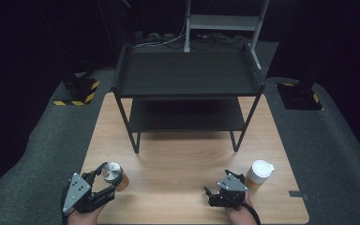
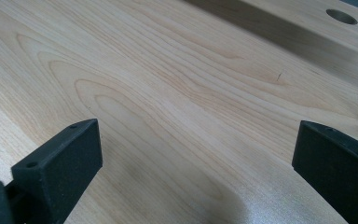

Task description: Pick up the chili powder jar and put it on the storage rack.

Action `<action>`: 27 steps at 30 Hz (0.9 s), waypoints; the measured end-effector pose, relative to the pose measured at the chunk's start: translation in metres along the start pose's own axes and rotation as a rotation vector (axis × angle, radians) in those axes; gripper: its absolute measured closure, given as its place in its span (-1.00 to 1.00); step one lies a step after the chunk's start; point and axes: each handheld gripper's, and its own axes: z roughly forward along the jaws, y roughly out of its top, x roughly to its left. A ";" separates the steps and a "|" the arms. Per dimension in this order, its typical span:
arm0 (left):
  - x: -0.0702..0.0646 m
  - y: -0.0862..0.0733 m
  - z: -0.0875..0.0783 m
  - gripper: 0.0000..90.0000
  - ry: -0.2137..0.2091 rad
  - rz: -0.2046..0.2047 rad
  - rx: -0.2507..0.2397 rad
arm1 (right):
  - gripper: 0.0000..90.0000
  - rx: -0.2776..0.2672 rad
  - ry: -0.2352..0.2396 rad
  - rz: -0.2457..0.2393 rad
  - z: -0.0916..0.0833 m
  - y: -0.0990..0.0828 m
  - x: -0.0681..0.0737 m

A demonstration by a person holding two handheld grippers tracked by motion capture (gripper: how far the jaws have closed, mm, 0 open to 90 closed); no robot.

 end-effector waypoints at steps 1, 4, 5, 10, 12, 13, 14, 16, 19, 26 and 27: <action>0.000 0.004 0.000 -0.23 -0.004 0.007 -0.007 | -0.98 0.001 0.000 0.003 0.000 0.000 0.000; -0.001 0.010 0.001 -0.23 -0.004 0.020 -0.019 | -0.98 0.001 0.001 0.002 0.000 0.000 0.000; -0.001 0.012 0.002 -0.23 -0.006 0.019 -0.025 | -0.98 0.001 0.001 0.002 0.000 0.000 0.000; -0.002 0.024 0.005 -0.23 -0.009 0.036 -0.041 | -0.98 0.001 0.001 0.004 0.000 0.000 0.000; -0.003 0.029 0.006 -0.23 -0.014 0.048 -0.045 | -0.98 0.000 0.003 0.006 0.000 0.000 0.000; -0.003 0.032 0.007 -0.23 -0.016 0.053 -0.049 | -0.98 0.000 0.003 0.007 0.000 0.000 -0.001; -0.003 0.034 0.008 -0.23 -0.020 0.053 -0.057 | -0.98 0.001 0.004 0.008 0.000 0.000 -0.001; -0.003 0.037 0.010 -0.23 -0.026 0.050 -0.064 | -0.98 0.002 0.004 0.008 0.000 0.000 -0.001; -0.002 0.042 0.014 -0.23 -0.036 0.042 -0.076 | -0.98 0.001 0.004 0.006 0.000 0.000 -0.001; -0.003 0.052 0.021 -0.23 -0.057 0.039 -0.106 | -0.98 -0.001 0.002 0.011 -0.001 0.000 -0.001; -0.003 0.053 0.022 -0.23 -0.060 0.039 -0.108 | -0.98 -0.001 0.003 0.011 -0.001 0.000 -0.001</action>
